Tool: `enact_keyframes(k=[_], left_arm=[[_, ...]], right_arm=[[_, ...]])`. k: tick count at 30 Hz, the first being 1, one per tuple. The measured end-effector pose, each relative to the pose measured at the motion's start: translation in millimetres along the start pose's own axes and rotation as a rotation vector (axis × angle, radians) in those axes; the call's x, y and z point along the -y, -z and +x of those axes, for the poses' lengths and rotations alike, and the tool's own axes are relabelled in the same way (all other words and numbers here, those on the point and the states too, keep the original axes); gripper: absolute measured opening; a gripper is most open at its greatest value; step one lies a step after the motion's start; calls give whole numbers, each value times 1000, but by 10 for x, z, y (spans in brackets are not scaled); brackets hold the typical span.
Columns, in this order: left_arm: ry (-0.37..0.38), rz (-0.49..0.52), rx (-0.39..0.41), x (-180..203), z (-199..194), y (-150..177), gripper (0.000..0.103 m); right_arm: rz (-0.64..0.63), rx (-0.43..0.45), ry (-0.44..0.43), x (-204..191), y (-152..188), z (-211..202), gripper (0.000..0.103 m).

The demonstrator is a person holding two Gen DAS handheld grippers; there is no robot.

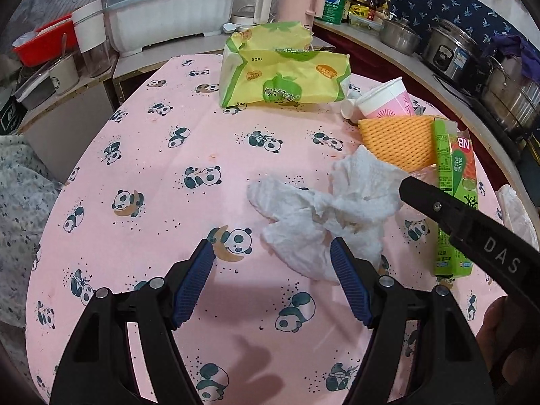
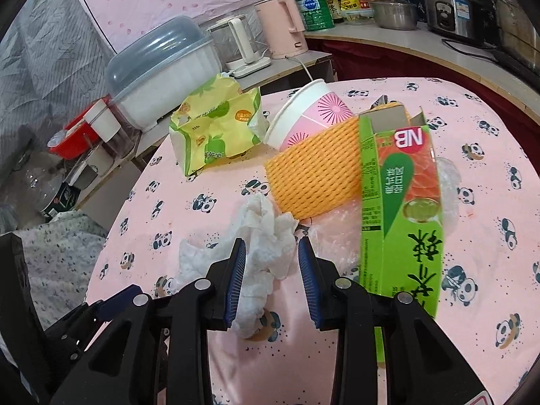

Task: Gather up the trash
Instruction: 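Move both tools back over the tissues on the table, then grasp a white tissue with the right tool while the left tool grasps another tissue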

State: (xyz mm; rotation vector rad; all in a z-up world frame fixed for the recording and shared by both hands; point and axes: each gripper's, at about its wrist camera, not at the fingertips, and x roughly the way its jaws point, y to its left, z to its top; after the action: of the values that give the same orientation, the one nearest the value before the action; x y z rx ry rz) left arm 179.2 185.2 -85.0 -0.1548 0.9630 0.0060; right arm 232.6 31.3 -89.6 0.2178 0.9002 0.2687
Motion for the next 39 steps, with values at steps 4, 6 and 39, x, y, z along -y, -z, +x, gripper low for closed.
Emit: enact_keyframes(k=[4, 6, 39], left_arm=[[0, -10, -7, -41, 60, -31, 68], [1, -14, -8, -46, 73, -42, 68], [138, 32, -50, 619, 421, -179, 55]], right_arm=[[-12, -28, -9, -38, -2, 174, 18], [-12, -44, -23, -41, 15, 232, 7], [92, 213, 61, 617, -173, -861, 4]])
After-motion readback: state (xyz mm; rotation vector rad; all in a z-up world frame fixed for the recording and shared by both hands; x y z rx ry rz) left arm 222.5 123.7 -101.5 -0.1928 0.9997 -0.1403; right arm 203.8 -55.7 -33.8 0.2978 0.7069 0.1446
